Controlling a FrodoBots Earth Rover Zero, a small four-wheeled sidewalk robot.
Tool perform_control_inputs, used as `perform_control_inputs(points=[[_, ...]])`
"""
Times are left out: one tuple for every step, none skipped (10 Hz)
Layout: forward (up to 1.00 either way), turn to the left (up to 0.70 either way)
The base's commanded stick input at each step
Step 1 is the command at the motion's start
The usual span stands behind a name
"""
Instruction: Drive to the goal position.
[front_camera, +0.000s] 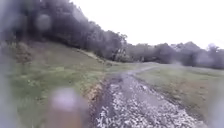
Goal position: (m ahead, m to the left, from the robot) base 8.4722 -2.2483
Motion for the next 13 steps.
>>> perform_control_inputs(points=[[0.85,-0.01],[0.85,-0.14],[0.85,-0.25],[0.85,-0.32],[0.85,-0.34],[0.85,-0.34],[0.85,-0.34],[0.85,-0.28],[0.85,-0.07],[0.85,0.00],[0.85,0.00],[0.85,-0.01],[0.85,-0.30]])
